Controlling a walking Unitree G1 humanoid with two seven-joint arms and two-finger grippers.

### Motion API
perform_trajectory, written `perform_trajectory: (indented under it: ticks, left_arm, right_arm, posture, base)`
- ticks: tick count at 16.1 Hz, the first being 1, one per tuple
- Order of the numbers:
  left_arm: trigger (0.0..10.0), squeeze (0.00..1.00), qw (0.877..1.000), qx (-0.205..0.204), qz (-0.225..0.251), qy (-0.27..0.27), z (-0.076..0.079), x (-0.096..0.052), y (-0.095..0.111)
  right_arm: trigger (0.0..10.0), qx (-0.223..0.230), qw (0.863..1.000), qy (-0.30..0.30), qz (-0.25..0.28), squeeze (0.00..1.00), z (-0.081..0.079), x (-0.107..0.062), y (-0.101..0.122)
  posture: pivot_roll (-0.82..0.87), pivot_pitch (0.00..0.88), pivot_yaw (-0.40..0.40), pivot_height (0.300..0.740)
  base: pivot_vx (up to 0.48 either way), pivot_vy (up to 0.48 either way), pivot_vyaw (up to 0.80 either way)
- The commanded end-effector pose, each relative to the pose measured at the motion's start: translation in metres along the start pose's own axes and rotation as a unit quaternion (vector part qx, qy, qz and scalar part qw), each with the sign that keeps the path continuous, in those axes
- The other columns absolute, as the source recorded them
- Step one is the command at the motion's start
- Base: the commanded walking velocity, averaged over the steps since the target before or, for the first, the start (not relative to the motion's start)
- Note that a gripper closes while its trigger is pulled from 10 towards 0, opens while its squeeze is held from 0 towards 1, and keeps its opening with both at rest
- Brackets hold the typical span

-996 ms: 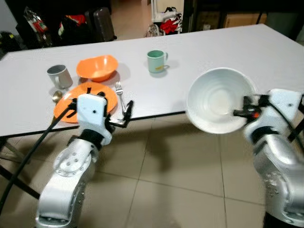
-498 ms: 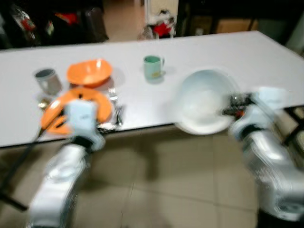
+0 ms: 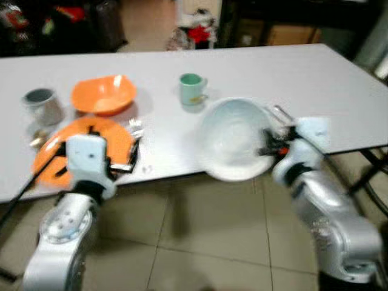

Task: Setting the table

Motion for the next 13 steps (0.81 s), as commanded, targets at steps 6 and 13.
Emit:
perform_trajectory:
  ticks: [6, 13]
  left_arm:
    - [10.0, 0.0, 0.999, -0.006, 0.008, -0.04, 0.015, 0.0045, 0.0054]
    - [10.0, 0.0, 0.999, -0.008, 0.006, -0.036, 0.0149, 0.0018, 0.0036]
  right_arm:
    - [10.0, 0.002, 0.998, -0.05, 0.023, 0.0, 0.02, -0.0105, 0.0112]
    - [10.0, 0.001, 0.999, -0.039, 0.032, 0.0, 0.0207, -0.0061, 0.0171]
  posture:
    - [-0.08, 0.068, 0.012, 0.74]
    - [-0.08, 0.053, 0.006, 0.74]
  base:
    - [0.311, 0.0, -0.8]
    - [0.311, 0.0, 0.0]
Point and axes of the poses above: a point about 5 cm out from each wrist's last joint towards the gripper, its own x axis pointing out of the wrist towards the gripper, its own y axis along the axis of the wrist's last joint, z = x × y, the point moved 2 cm from there along x, pointing out of the wrist towards the gripper, and after that the axes turned 5 degrees about -x, right-handed, at the moved point
